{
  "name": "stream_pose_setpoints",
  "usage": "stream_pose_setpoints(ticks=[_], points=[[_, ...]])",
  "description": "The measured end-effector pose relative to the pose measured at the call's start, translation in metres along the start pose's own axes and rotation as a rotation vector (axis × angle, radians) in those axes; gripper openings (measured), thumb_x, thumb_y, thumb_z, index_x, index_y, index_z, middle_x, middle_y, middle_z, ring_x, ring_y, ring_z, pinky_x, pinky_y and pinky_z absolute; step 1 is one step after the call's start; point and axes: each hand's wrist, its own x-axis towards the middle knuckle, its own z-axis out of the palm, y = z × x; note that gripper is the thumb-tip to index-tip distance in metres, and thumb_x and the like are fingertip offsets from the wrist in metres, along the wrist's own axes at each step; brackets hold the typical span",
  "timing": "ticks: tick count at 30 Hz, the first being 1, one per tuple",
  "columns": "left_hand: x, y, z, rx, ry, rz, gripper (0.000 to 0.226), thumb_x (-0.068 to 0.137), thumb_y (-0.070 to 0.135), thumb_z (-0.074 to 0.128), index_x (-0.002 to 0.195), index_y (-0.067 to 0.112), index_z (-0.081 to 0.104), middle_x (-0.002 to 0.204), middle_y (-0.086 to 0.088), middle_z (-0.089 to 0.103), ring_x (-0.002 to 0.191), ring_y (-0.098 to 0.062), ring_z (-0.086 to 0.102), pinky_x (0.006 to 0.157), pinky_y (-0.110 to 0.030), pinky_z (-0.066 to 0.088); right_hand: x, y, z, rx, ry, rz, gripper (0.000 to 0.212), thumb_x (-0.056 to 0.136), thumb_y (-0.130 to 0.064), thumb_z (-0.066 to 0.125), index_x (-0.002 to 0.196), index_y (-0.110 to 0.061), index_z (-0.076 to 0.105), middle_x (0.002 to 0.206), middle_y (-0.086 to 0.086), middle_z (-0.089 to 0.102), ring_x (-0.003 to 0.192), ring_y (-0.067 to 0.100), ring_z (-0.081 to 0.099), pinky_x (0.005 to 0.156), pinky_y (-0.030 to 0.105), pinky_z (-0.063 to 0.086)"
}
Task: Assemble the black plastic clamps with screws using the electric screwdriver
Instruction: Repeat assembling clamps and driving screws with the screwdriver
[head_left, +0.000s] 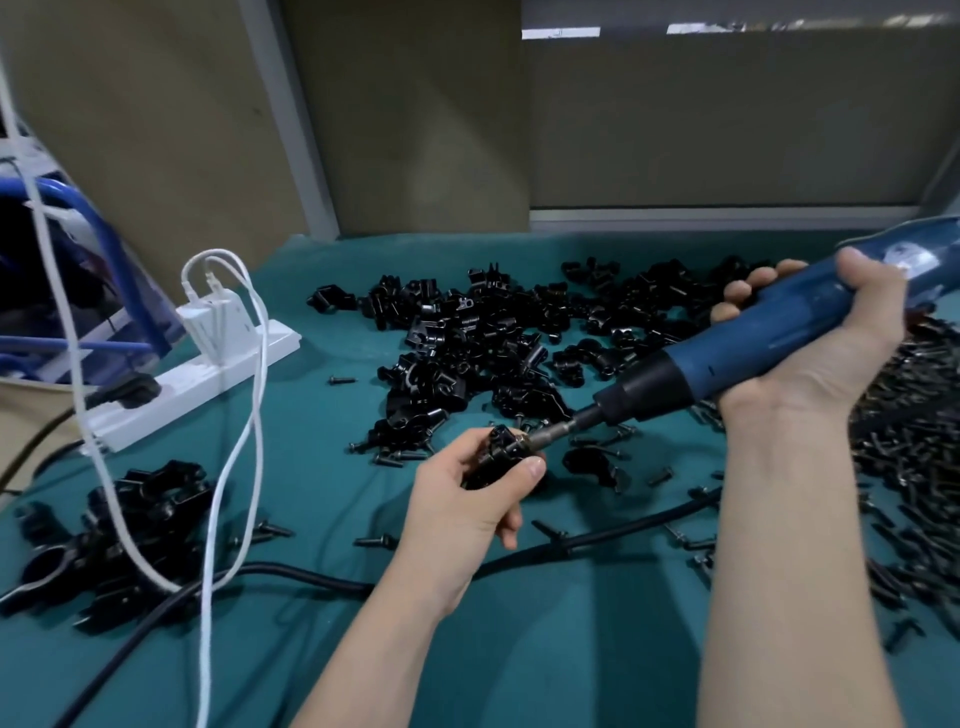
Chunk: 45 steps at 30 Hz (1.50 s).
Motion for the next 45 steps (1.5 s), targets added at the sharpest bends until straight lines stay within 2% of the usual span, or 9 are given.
stream_pose_setpoints(ticks=[6,16,24,27,31,32,35,39,45], points=[[0.000,-0.001,-0.001,0.017,0.002,0.004,0.020,0.081,0.005,0.074,0.078,0.025,0.073,0.065,-0.002,0.062,0.042,-0.009,0.047,0.036,-0.017,0.038,0.000,-0.003,-0.001,0.013,0.007,-0.005,0.027,0.088,-0.032,0.050,0.069,-0.013,0.051,0.061,0.000,0.054,0.051,0.015,0.049,0.047,0.019,0.036],[-0.002,0.001,-0.001,0.079,0.021,-0.029,0.019,0.081,0.009,0.075,0.080,0.028,0.073,0.062,0.001,0.059,0.042,-0.009,0.047,0.036,-0.018,0.038,-0.001,-0.001,-0.003,0.026,-0.005,0.025,0.026,0.088,-0.033,0.050,0.072,-0.013,0.051,0.062,0.000,0.054,0.050,0.014,0.049,0.047,0.019,0.037],[-0.003,0.001,-0.003,0.184,-0.009,-0.035,0.011,0.081,0.012,0.076,0.081,0.022,0.070,0.057,0.004,0.053,0.040,-0.010,0.044,0.035,-0.018,0.037,0.000,-0.001,-0.007,0.030,-0.087,0.008,0.025,0.088,-0.032,0.048,0.071,-0.014,0.051,0.062,-0.001,0.055,0.050,0.014,0.049,0.046,0.019,0.038],[-0.002,0.001,-0.004,0.162,-0.013,-0.049,0.009,0.080,0.012,0.076,0.082,0.020,0.071,0.065,-0.005,0.055,0.039,-0.009,0.043,0.034,-0.018,0.035,0.000,-0.001,-0.008,0.036,-0.101,0.017,0.025,0.088,-0.032,0.047,0.072,-0.013,0.052,0.062,-0.001,0.055,0.050,0.014,0.049,0.046,0.019,0.038],[-0.003,0.003,-0.003,0.145,-0.059,-0.093,0.008,0.078,0.019,0.076,0.084,0.021,0.073,0.090,-0.035,0.061,0.038,-0.010,0.041,0.033,-0.018,0.034,0.000,-0.001,-0.010,0.048,-0.108,0.016,0.025,0.089,-0.032,0.046,0.074,-0.013,0.052,0.063,0.000,0.055,0.051,0.014,0.050,0.046,0.019,0.039],[-0.004,0.004,-0.002,0.151,-0.069,-0.103,0.007,0.078,0.020,0.076,0.085,0.021,0.073,0.096,-0.037,0.061,0.038,-0.010,0.041,0.033,-0.018,0.033,0.000,-0.001,-0.011,0.052,-0.113,0.010,0.025,0.089,-0.032,0.045,0.075,-0.012,0.052,0.064,0.000,0.055,0.051,0.013,0.050,0.046,0.020,0.039],[-0.005,0.007,-0.002,0.163,-0.113,-0.123,0.002,0.084,0.018,0.071,0.083,0.018,0.073,0.097,-0.023,0.069,0.036,-0.008,0.040,0.032,-0.017,0.032,0.000,-0.001,-0.015,0.067,-0.143,-0.014,0.025,0.089,-0.032,0.043,0.076,-0.013,0.052,0.066,-0.001,0.055,0.053,0.013,0.050,0.046,0.020,0.039],[-0.007,0.011,-0.002,0.181,-0.160,-0.139,0.008,0.088,0.016,0.067,0.083,0.015,0.071,0.095,-0.009,0.074,0.033,-0.008,0.039,0.029,-0.017,0.030,0.000,-0.001,-0.019,0.088,-0.221,-0.031,0.024,0.080,-0.036,0.046,0.077,-0.014,0.054,0.069,-0.001,0.055,0.055,0.013,0.050,0.046,0.021,0.038],[-0.009,0.013,-0.002,0.207,-0.189,-0.143,0.013,0.089,0.017,0.065,0.093,0.004,0.067,0.096,-0.005,0.075,0.033,-0.008,0.039,0.029,-0.015,0.030,0.001,-0.003,-0.020,0.091,-0.272,-0.023,0.024,0.076,-0.037,0.046,0.076,-0.015,0.055,0.066,-0.002,0.056,0.052,0.012,0.049,0.045,0.020,0.038]])
